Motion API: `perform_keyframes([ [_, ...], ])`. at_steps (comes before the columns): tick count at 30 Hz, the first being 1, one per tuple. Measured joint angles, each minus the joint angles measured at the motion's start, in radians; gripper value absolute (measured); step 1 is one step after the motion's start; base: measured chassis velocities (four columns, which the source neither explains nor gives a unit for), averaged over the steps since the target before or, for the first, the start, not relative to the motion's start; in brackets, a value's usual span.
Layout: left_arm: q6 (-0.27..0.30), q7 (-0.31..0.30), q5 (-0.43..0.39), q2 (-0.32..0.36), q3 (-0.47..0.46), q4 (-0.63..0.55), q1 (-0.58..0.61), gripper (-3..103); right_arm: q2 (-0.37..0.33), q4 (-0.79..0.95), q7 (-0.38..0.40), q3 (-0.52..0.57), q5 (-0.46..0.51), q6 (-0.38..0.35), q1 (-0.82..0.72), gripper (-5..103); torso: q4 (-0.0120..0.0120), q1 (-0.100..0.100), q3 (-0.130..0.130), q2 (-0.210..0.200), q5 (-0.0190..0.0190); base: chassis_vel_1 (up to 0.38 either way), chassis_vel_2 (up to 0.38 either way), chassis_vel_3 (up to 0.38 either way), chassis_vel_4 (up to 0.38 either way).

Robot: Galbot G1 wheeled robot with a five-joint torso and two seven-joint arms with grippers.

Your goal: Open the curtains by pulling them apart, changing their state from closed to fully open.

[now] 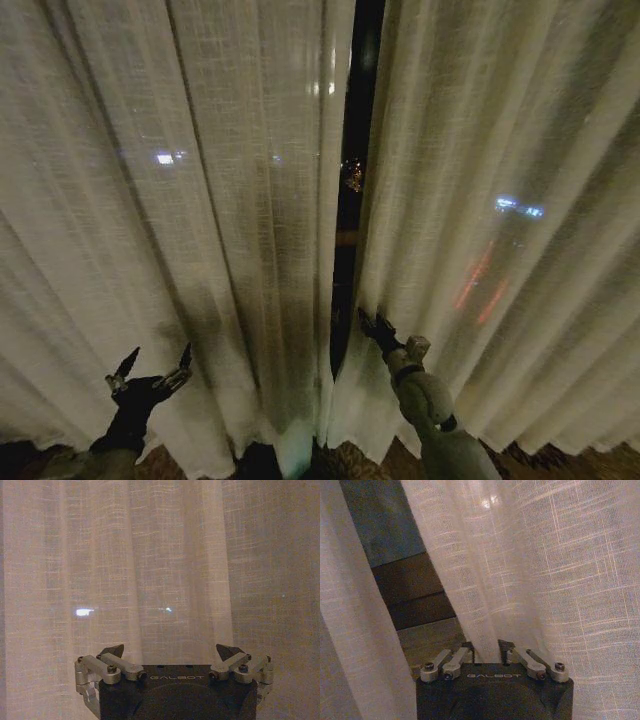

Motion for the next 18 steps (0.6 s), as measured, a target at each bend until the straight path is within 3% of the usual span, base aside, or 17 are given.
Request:
perform_keyframes([
  [2,0.001,0.0,0.0,0.001,0.002,0.0,-0.001,100,-0.002,0.007,-0.011,0.002,-0.002,-0.001,-0.008,15,0.0,0.0,0.0,0.0,0.0,0.0,0.0,0.0,0.0],
  [4,0.002,0.0,0.0,0.001,0.003,0.0,-0.001,100,-0.003,0.009,-0.018,0.003,-0.004,-0.002,-0.011,15,0.0,0.0,0.0,0.0,0.0001,0.0,0.0,0.0,0.0],
  [7,0.003,0.001,0.0,0.0,0.004,0.0,-0.001,100,-0.007,0.017,-0.047,0.014,-0.017,-0.016,-0.016,2,0.0,0.0,0.0,0.0,0.0001,0.0,0.0,0.0,0.0],
  [18,0.003,0.001,-0.002,0.002,0.001,0.0,-0.001,100,-0.011,0.024,-0.06,0.023,-0.026,-0.024,-0.013,0,0.0,0.0,0.0,0.0,-0.0001,-0.017,-0.02,0.02,0.019],
])
